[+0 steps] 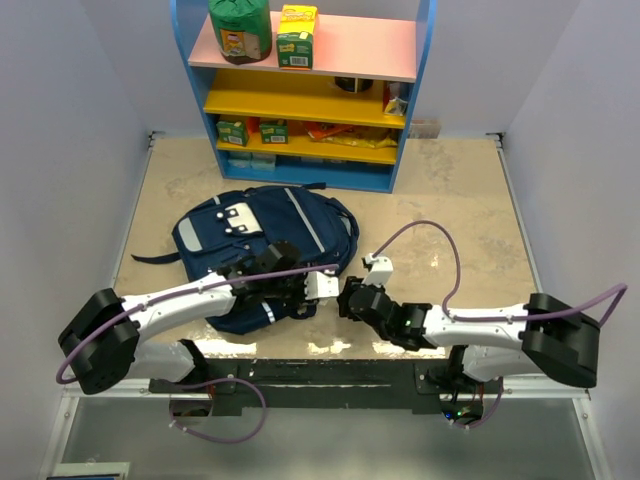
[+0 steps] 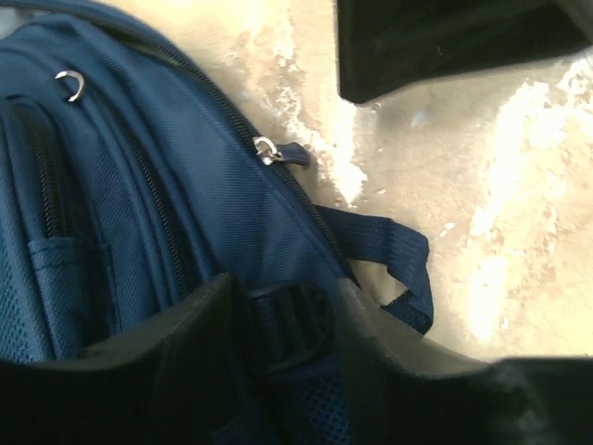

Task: Pack the student bag
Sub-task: Zip the student bag at the center of the board.

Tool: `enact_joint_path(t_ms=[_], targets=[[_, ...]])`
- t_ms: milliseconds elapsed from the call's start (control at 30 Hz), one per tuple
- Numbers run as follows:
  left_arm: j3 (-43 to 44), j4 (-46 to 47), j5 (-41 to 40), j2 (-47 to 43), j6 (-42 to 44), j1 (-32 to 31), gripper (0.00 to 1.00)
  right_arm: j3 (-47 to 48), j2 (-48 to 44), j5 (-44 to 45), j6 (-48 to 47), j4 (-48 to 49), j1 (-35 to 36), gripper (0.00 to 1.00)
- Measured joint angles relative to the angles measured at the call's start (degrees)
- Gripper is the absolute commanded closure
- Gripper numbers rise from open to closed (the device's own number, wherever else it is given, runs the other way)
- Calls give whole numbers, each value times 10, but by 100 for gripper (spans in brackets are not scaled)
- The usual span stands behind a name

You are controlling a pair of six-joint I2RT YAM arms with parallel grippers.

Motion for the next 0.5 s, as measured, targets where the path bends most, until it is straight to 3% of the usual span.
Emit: enact_joint_path(t_ms=[33,67,133,300,500], targets=[[-2,5,-4,0,-2,0,72,5,10,-1,-5,2,0,50],[-4,9,-9,0,0,0,87,13,26,-3,-11,3,0,50],[-5,14,-17,0,0,0,98,28,55,-7,-23,11,0,50],[-4,-7,-13,-10,4,0,100,50,108,-15,-70,52,0,51],[37,-97,9,-68,4,1,100,35,117,-28,-136,143,1,52]])
